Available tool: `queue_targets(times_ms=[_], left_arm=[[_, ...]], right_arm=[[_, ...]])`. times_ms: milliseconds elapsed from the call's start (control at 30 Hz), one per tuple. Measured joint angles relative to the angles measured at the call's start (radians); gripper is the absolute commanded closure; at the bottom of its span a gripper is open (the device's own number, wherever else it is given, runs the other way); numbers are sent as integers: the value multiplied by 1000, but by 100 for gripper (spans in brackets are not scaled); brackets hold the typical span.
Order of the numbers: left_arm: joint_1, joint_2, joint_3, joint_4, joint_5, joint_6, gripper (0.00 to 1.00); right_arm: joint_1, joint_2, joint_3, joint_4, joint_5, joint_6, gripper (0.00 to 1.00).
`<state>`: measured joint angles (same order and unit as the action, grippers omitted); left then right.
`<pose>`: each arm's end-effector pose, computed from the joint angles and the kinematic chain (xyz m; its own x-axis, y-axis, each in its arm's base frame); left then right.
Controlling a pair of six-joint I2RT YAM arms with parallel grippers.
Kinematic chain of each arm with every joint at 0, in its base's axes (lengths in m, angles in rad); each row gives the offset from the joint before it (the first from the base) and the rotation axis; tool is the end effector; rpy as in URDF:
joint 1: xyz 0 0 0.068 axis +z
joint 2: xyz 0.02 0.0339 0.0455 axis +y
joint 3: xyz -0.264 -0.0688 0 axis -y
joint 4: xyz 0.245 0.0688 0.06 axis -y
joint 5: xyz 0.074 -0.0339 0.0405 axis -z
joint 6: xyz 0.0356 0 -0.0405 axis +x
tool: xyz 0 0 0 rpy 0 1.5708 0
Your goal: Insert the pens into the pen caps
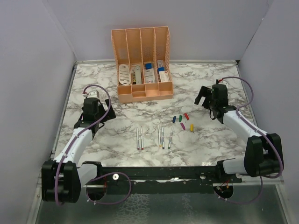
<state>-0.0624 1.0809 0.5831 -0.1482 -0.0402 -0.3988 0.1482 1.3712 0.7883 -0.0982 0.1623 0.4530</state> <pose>0.2268 -0.0127 0.2162 -0.5654 -0.3534 -0.7452 -0.2054 0.9354 -0.2878 0.2877 0.0371 0.2188 -0.5694 0.3517 -0.7431 0.2532 0.9350 0.2485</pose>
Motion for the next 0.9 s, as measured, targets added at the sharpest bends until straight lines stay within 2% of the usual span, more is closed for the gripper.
queue_targets(times_ms=[233,367,500,633,733,900], left_arm=[[-13,-31,-2,0,84,-26,1],[-56,-63,-2,-3,101,-57,1],[-173,-68,7,-44,66,-92,1],[-343,-40,88,-142,-34,-144,1],[-473,-21,147,-191,-108,-206,1],[-681,-12,161,-291,-241,-350,1]], right_arm=[[0,-73,-10,-65,-29,6,0],[0,-100,-14,-106,-42,-6,0],[0,-116,-32,-134,-76,3,0],[0,-132,-58,-161,-134,31,4],[0,-145,-66,-185,-167,38,6],[0,-212,-111,-194,-189,40,8]])
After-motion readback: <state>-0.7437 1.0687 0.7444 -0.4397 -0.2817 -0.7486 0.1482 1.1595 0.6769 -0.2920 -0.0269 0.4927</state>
